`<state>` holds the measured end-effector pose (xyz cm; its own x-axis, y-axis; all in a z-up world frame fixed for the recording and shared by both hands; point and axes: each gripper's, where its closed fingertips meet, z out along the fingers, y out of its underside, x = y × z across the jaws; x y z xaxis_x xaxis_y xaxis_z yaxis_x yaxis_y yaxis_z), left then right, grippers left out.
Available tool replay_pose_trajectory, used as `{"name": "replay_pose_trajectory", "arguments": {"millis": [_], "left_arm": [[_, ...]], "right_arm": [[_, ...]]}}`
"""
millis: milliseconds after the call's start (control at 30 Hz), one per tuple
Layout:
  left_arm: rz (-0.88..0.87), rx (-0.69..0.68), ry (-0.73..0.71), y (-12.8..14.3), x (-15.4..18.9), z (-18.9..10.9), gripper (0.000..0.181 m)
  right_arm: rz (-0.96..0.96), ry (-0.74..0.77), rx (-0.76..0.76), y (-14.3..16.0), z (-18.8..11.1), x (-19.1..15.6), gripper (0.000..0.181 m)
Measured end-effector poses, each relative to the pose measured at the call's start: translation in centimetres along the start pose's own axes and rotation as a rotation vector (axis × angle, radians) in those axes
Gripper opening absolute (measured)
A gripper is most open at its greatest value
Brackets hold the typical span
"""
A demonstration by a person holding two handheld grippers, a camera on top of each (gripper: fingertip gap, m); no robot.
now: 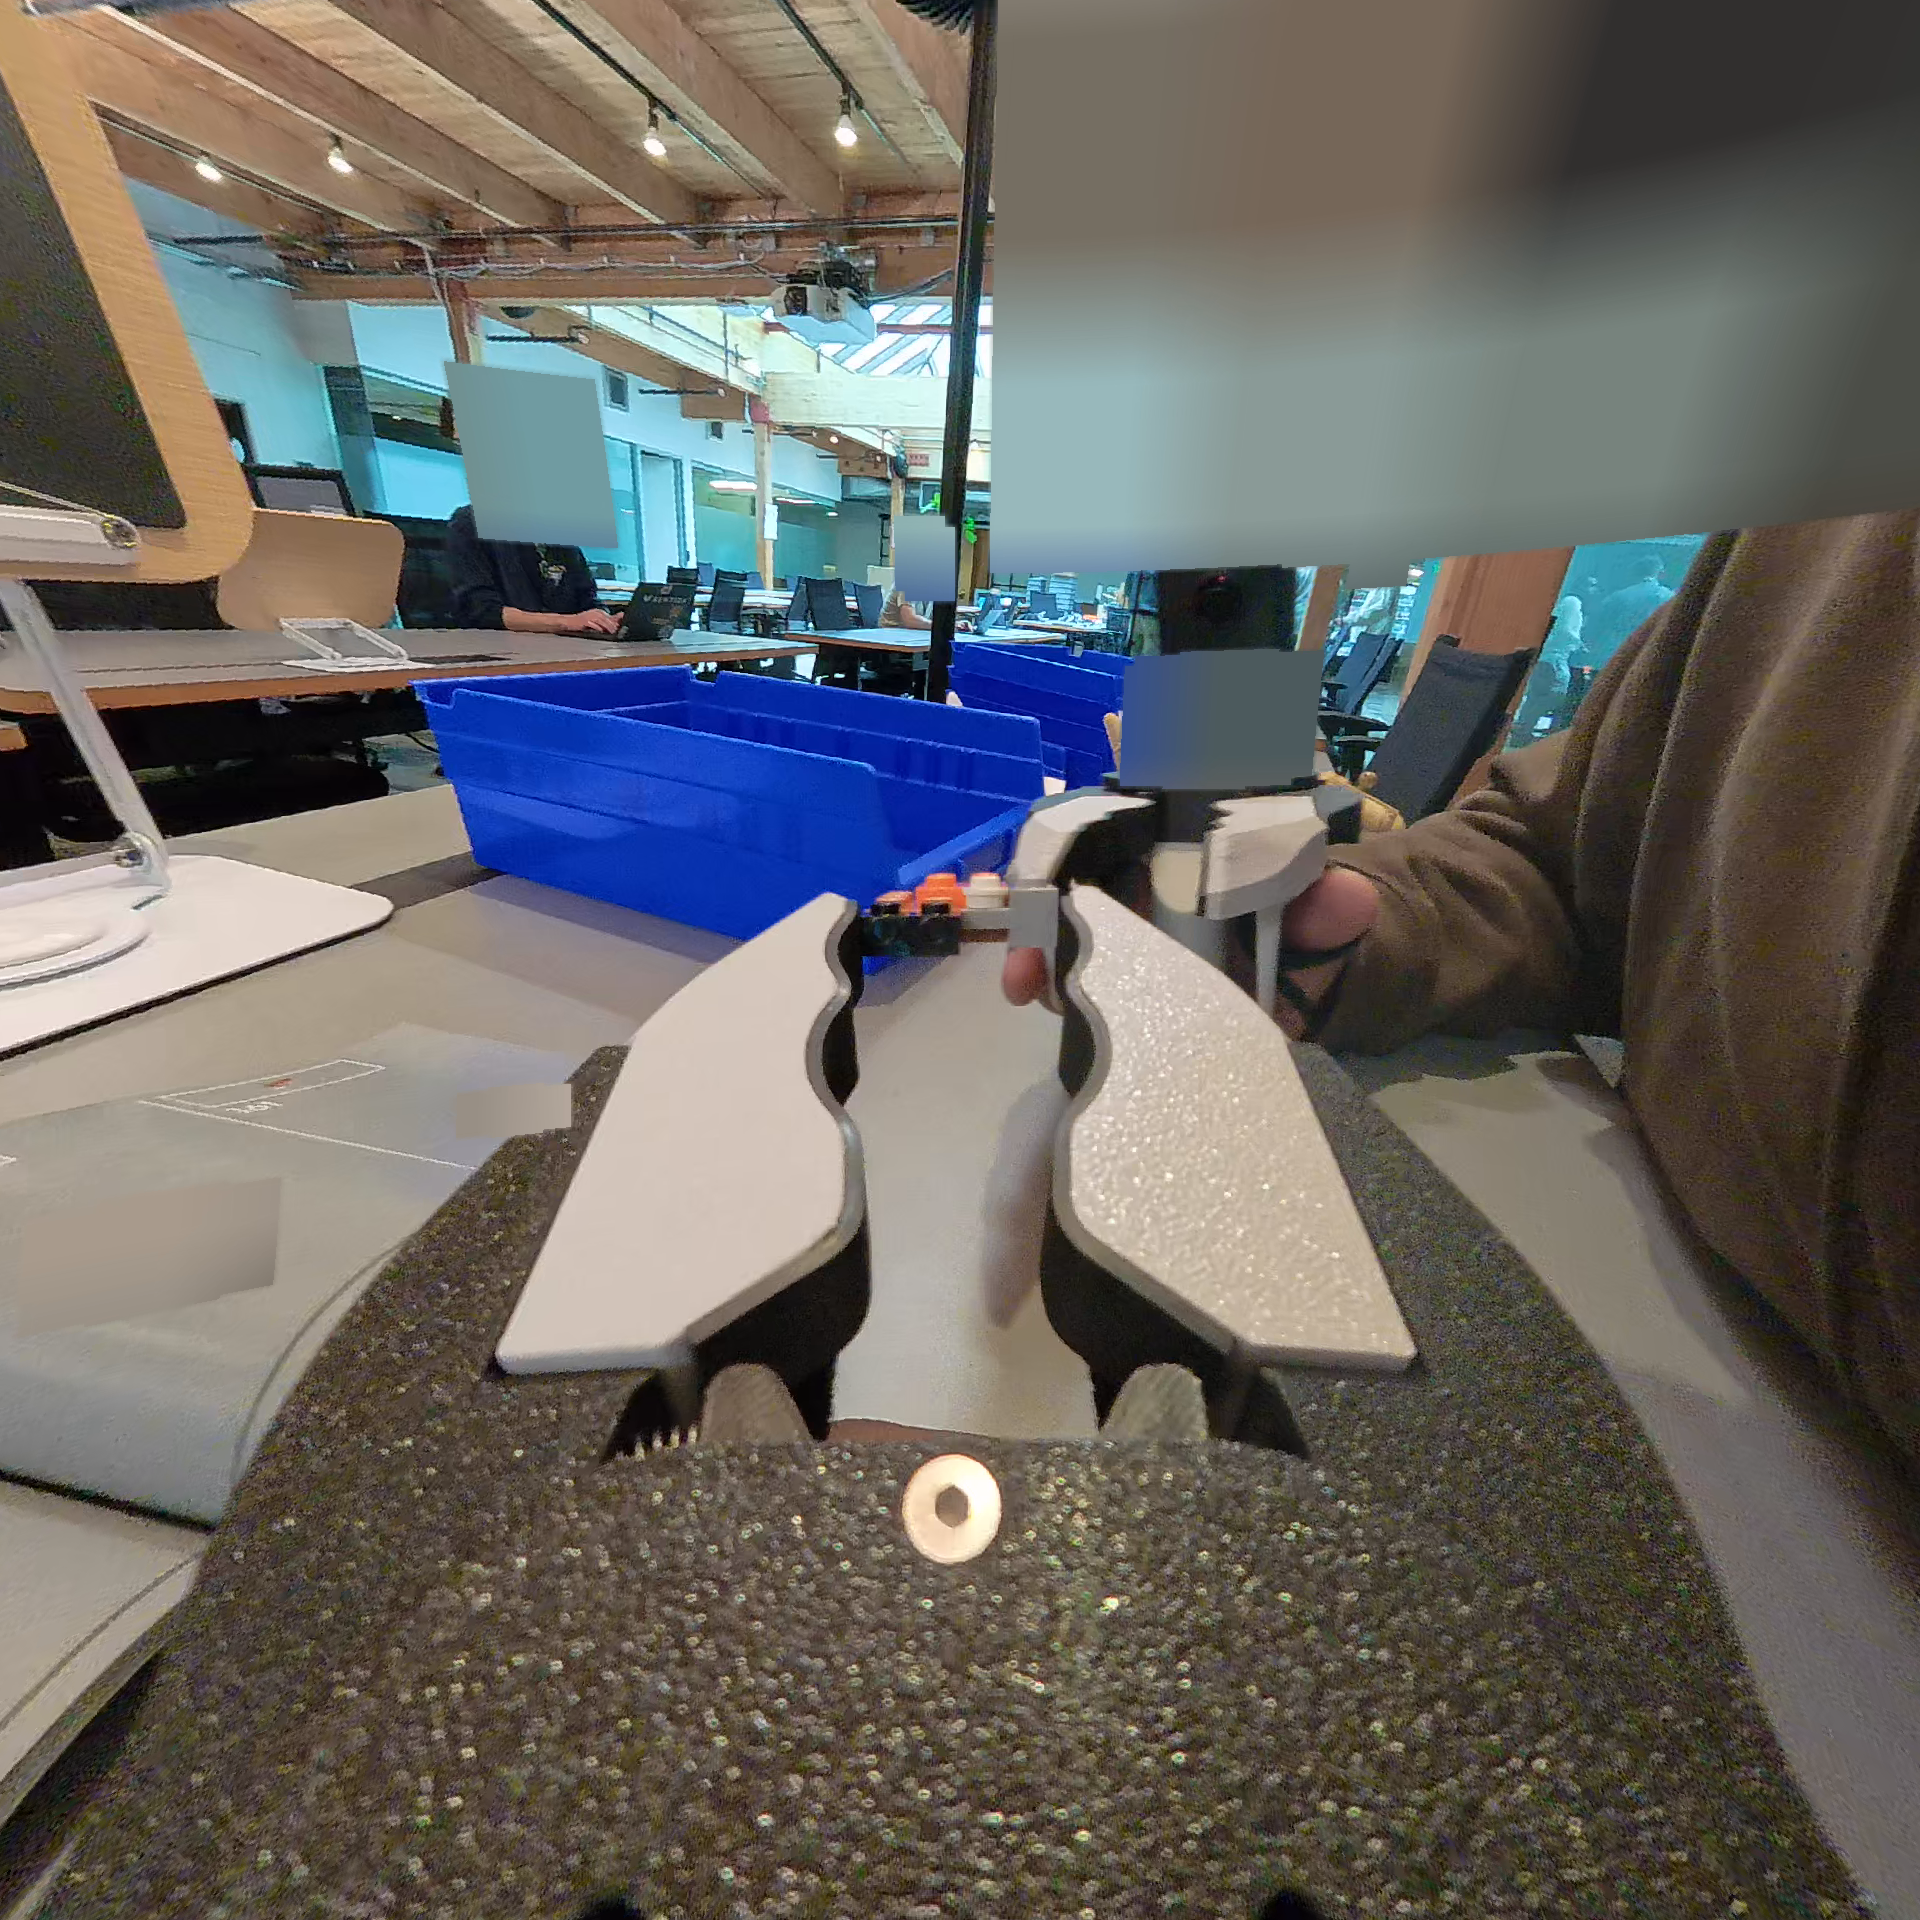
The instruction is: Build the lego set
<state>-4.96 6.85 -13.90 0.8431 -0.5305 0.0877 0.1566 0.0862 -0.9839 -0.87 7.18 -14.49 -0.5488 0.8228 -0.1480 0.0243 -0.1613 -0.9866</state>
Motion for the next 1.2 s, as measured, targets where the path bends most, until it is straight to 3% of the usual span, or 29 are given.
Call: {"name": "replay_pose_trajectory", "arguments": {"millis": [233,633,1200], "left_arm": [[0.019,0.003,-0.004,0.0,-0.1,0.2,0.035],[0.023,0.007,-0.024,0.0,-0.5,0.4,0.035],[0.01,0.01,-0.023,-0.1,-0.6,0.3,0.035]], "right_arm": [[-0.036,0.062,-0.045,-0.4,-1.6,-1.2,0.032],[-0.05,0.282,-0.056,-1.8,-7.1,0.9,0.031],[-0.059,0.296,-0.094,-0.5,-7.5,2.0,0.031]]}}
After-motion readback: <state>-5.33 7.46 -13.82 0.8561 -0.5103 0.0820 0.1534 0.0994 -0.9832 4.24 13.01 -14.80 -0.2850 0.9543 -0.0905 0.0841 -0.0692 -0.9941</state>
